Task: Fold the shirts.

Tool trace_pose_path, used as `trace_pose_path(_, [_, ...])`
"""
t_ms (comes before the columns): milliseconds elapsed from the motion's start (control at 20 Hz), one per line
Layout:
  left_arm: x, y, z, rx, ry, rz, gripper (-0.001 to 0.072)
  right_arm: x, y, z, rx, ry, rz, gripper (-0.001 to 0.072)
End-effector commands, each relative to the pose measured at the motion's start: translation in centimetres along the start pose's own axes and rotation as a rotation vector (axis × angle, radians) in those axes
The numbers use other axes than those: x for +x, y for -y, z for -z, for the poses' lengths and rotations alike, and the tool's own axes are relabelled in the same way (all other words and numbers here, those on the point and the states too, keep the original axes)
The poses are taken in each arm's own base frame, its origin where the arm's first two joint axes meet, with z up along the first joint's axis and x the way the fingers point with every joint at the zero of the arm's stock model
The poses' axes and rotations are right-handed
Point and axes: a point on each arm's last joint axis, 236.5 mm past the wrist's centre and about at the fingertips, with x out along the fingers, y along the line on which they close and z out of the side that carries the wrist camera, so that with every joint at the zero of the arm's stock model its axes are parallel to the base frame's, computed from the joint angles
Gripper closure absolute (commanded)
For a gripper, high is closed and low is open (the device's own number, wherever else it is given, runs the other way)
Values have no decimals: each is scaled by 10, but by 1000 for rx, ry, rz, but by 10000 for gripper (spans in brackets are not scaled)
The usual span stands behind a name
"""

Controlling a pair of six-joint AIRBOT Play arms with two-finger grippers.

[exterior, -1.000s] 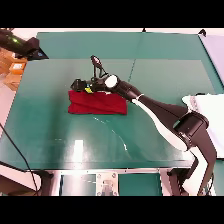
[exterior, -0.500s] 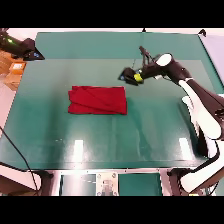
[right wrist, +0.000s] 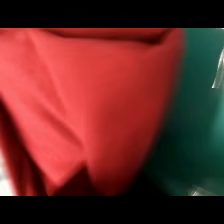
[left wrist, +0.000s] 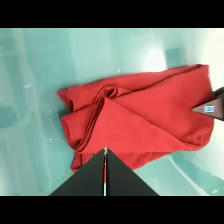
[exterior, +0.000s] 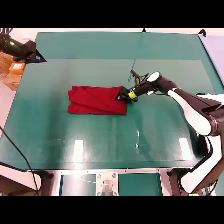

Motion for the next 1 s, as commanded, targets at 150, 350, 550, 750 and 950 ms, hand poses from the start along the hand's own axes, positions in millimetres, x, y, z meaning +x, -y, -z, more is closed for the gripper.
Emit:
trace_pose_path(150, [7, -1, 6, -23, -22, 13, 685, -101, -95, -52, -169, 173, -127, 696])
trace_pose_path(350, [7, -1, 6, -24, -23, 16, 686, -283, -138, -94, -228, 502, -163, 696])
trace_pose_path(550, [7, 4, 8, -23, -28, 36, 686, -402, -76, -107, -78, 713, -119, 696])
trace_pose_path(750, [7, 5, 11, -30, -43, 40, 685, -499, 29, -101, 144, 906, -55, 696])
trace_pose_path(950, [7, 5, 11, -30, -44, 41, 686, -563, 111, -65, 306, 1012, 10, 696])
